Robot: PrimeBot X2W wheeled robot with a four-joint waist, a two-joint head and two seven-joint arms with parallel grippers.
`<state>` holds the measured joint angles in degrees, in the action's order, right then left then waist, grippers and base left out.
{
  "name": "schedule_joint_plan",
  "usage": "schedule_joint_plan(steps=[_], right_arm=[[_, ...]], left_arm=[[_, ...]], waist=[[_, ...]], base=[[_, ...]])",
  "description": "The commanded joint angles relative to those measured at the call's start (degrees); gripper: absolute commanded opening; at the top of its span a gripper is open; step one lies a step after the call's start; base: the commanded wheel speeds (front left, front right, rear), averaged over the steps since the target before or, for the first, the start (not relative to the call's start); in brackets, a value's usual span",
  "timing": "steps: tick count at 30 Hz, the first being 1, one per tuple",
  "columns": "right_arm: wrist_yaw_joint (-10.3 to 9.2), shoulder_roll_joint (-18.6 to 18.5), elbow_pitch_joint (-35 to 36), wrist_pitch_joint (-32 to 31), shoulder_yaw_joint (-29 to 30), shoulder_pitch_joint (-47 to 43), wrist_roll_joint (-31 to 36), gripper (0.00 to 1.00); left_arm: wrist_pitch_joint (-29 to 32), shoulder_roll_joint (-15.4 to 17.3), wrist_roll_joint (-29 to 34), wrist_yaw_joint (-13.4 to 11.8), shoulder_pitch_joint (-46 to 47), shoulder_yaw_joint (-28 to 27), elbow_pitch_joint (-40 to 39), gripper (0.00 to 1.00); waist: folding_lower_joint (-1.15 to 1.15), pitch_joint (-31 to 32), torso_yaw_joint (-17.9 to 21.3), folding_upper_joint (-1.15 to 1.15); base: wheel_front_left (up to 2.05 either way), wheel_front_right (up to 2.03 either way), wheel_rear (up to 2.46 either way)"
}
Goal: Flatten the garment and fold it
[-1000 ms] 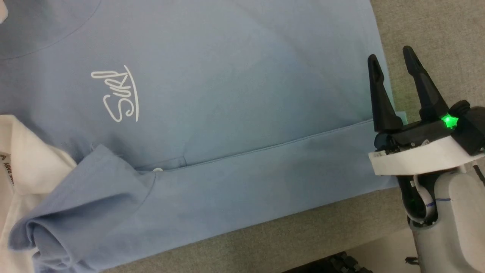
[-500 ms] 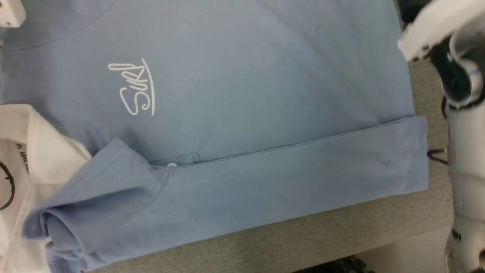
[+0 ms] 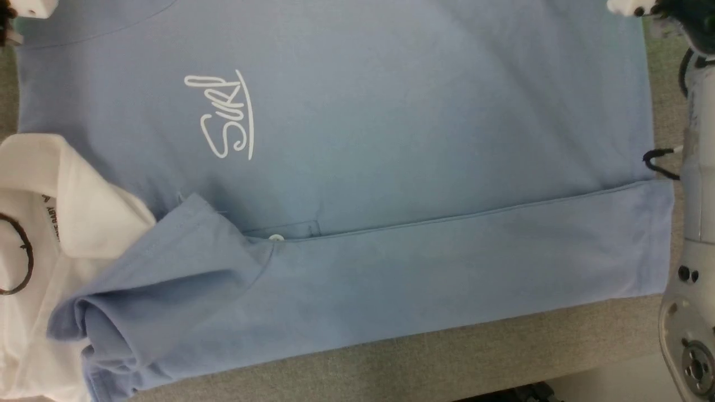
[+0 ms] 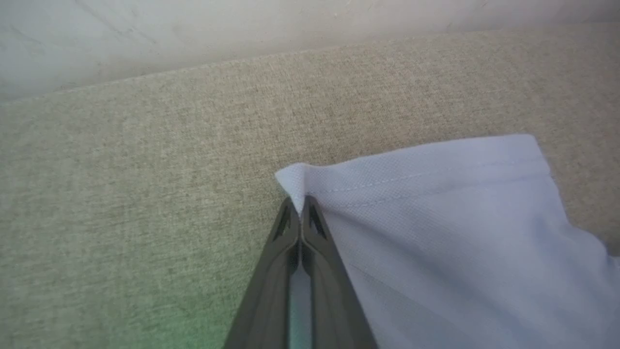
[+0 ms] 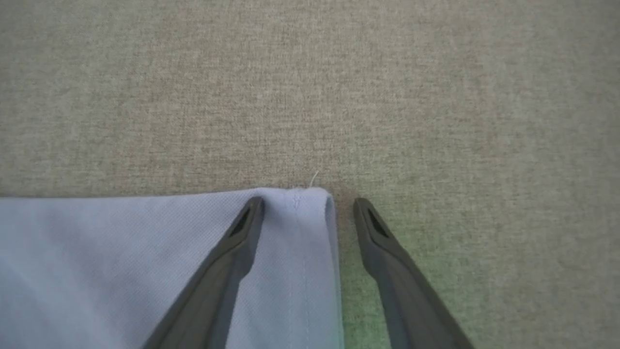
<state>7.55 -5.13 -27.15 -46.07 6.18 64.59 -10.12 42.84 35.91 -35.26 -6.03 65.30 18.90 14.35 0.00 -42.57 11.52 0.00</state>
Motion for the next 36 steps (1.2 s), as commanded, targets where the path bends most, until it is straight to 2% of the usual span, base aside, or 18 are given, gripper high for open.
schedule_joint_plan(steps=[1, 2, 3, 5, 8, 16, 22, 29, 36], right_arm=[[-0.06, 0.41, -1.51, -1.89, 0.82, 0.30, 2.01, 0.39], [-0.06, 0.49, -1.83, -2.87, 1.15, 0.45, 3.01, 0.14], [-0.06, 0.58, -1.93, -3.65, 1.37, 0.52, 3.80, 0.00], [-0.06, 0.77, -1.63, -4.40, 1.66, 0.46, 4.79, 0.00], [-0.06, 1.04, -0.03, -1.92, 1.07, -0.35, 4.31, 0.00], [-0.06, -1.49, 5.42, 13.84, -4.03, -8.08, -1.58, 0.00], [-0.06, -4.98, 8.79, 22.79, -7.88, -16.37, -5.18, 0.00], [-0.06, -9.22, 10.26, 31.12, -10.22, -27.63, -8.75, 0.00], [-0.06, -11.62, 8.70, 32.29, -10.91, -35.38, -10.46, 0.00]], left_arm=[[0.07, -0.24, 0.40, 0.28, 0.28, 0.57, 0.64, 0.00], [0.00, -0.29, 0.41, 0.34, 0.36, 0.66, 0.68, 0.00], [-0.11, -0.36, 0.40, 0.39, 0.40, 0.74, 0.73, 0.00], [-1.02, -0.54, 0.41, 0.45, 0.42, 0.67, 0.77, 0.00], [-4.34, -0.58, 0.94, 0.71, -0.04, 0.34, 0.76, 0.00], [-17.60, -1.30, 0.42, 3.03, -6.57, -1.37, -0.90, 0.00], [-23.37, -2.12, -1.96, 3.66, -15.50, -2.66, -4.22, 0.00], [-29.36, -3.05, -5.03, 1.77, -31.66, -4.80, -11.22, 0.00], [-32.03, -4.38, -9.51, -1.25, -48.23, -7.61, -16.88, 0.00]], waist=[[0.00, -0.18, -0.33, 0.00], [0.00, -0.17, -0.37, 0.00], [0.00, -0.12, -0.42, 0.00], [0.00, 0.09, -0.48, 0.00], [0.00, 0.98, -0.62, 0.00], [0.00, 7.18, -2.28, 0.00], [0.00, 13.00, -3.71, 0.00], [0.00, 21.24, -5.37, 0.00], [0.00, 26.60, -6.26, 0.00]], base=[[0.00, 0.00, 0.00], [0.00, 0.00, 0.00], [0.00, 0.00, 0.00], [0.00, 0.00, 0.00], [0.00, 0.00, 0.00], [0.00, 0.00, 0.00], [0.00, 0.00, 0.00], [0.00, 0.00, 0.00], [0.00, 0.00, 0.00]])
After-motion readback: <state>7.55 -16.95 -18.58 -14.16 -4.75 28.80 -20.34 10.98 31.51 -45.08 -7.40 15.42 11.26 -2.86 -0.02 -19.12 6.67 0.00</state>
